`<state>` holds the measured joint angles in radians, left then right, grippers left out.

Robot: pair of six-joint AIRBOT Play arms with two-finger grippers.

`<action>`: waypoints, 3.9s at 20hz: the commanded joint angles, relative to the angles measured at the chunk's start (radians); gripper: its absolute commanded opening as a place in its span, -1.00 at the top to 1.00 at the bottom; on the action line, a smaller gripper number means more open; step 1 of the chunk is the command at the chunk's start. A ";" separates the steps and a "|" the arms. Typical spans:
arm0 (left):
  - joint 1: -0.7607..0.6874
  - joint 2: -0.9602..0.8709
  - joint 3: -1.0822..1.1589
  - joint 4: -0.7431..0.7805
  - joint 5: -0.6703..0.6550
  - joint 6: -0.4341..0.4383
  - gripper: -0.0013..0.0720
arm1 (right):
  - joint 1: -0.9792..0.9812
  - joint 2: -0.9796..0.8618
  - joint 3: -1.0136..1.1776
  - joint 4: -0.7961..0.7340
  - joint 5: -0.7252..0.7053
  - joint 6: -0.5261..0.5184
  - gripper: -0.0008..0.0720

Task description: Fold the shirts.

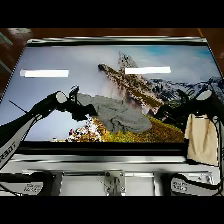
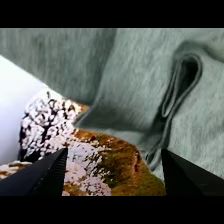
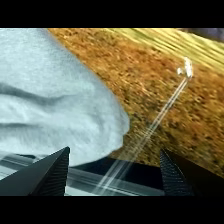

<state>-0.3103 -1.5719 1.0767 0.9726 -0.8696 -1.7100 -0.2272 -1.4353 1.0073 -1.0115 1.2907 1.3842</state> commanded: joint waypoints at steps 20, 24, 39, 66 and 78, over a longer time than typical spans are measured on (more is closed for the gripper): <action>0.006 0.476 0.524 0.289 0.020 0.124 0.88 | 0.222 0.337 0.383 -0.012 -0.185 -0.108 0.82; 0.006 0.742 0.636 0.289 0.011 0.096 0.88 | 0.225 0.594 0.508 0.008 -0.331 -0.061 0.82; -0.051 0.862 -0.198 0.179 -0.492 -0.049 0.88 | 0.225 0.678 -0.038 -0.191 0.135 0.103 0.82; 0.270 0.531 -0.440 0.117 -0.404 0.113 -0.96 | -0.098 0.195 -0.245 0.092 0.041 -0.156 -0.78; 0.185 0.399 -0.586 -0.015 -0.013 0.106 -0.16 | 0.116 0.078 -0.312 0.164 -0.122 -0.135 -0.78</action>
<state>-0.1215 -1.1267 0.4976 0.9985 -0.9730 -1.6077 -0.1574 -1.3243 0.6994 -0.8669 1.1946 1.2392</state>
